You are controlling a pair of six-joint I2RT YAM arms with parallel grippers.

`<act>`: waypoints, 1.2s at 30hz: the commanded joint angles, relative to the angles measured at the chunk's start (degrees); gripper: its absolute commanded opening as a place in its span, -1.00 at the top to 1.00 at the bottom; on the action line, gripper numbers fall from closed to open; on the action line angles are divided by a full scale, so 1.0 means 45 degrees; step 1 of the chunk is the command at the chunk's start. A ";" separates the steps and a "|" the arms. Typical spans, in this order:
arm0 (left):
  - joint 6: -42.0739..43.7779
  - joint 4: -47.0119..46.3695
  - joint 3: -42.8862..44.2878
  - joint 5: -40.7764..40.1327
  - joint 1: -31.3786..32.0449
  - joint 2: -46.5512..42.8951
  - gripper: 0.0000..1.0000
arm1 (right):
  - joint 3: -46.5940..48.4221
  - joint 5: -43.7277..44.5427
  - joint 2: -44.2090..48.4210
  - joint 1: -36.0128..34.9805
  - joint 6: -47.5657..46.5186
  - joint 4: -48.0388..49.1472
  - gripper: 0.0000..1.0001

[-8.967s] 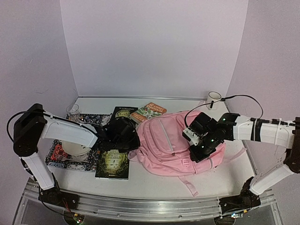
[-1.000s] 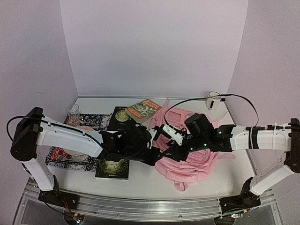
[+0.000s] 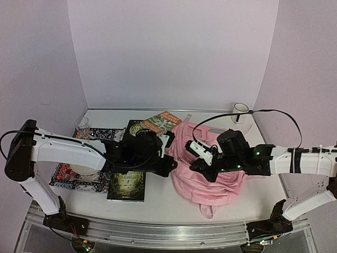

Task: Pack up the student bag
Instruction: Unzip the second largest pocket of the student bag.

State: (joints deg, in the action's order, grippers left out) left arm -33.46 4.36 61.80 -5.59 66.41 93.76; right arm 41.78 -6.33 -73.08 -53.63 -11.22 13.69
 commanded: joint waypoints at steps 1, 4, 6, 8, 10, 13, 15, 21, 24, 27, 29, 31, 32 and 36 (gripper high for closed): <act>0.0533 0.0458 0.0151 -0.2050 -0.1322 -0.0716 1.00 | -0.0474 0.0297 0.1323 0.0123 0.0537 -0.1620 1.00; 0.0766 0.0505 0.0254 -0.2296 -0.1870 -0.0369 1.00 | -0.0548 -0.0141 0.1822 0.0135 0.0802 -0.1684 1.00; 0.0865 0.0494 0.0422 -0.2395 -0.2175 0.0094 1.00 | -0.0546 -0.0435 0.2085 0.0131 0.0945 -0.1700 1.00; 0.0986 0.0491 0.0724 -0.2651 -0.2354 0.0762 1.00 | -0.0523 -0.0687 0.2275 0.0127 0.0995 -0.1714 1.00; 0.1081 0.0501 0.1092 -0.3025 -0.2441 0.1345 1.00 | -0.0479 -0.0918 0.2364 0.0125 0.1015 -0.1715 1.00; 0.1119 0.0611 0.1645 -0.2991 -0.2453 0.1969 1.00 | -0.0336 -0.1153 0.2186 0.0122 0.1080 -0.1715 1.00; 0.1016 0.0545 0.1649 -0.2914 -0.2452 0.1924 1.00 | -0.0152 -0.1308 0.1768 0.0124 0.1167 -0.1715 1.00; 0.0769 0.0535 0.1243 -0.2580 -0.2381 0.1325 0.73 | 0.0563 -0.1195 0.0646 0.0127 0.1576 -0.1715 0.99; 0.0137 0.0535 0.0684 -0.2527 -0.2192 0.0683 0.41 | 0.0841 -0.0788 0.0438 0.0120 0.1673 -0.1743 0.92; -0.1073 0.0497 -0.0020 -0.2378 -0.2014 -0.0159 0.10 | 0.1005 0.0159 0.0295 0.0132 0.1621 -0.1869 0.72; -0.1824 0.0477 -0.0508 -0.2247 -0.1859 -0.0626 -0.12 | 0.1151 0.0730 0.0144 0.0136 0.1531 -0.2099 0.53; -0.2517 0.0401 -0.0928 -0.1898 -0.1702 -0.0957 -0.29 | 0.1334 0.1291 -0.0056 0.0130 0.1418 -0.2433 0.39; -0.2773 0.0283 -0.1073 -0.1659 -0.1578 -0.1016 -0.34 | 0.1425 0.1370 -0.0194 0.0130 0.1369 -0.2678 0.33; -0.3551 -0.0222 -0.1293 -0.1133 -0.0775 -0.0773 -0.49 | 0.1751 0.1406 -0.0536 0.0124 0.1191 -0.3547 0.10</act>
State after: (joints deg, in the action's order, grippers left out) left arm -43.25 6.21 57.07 -13.52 59.76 90.42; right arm 46.74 -3.06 -73.91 -53.10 -5.33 3.45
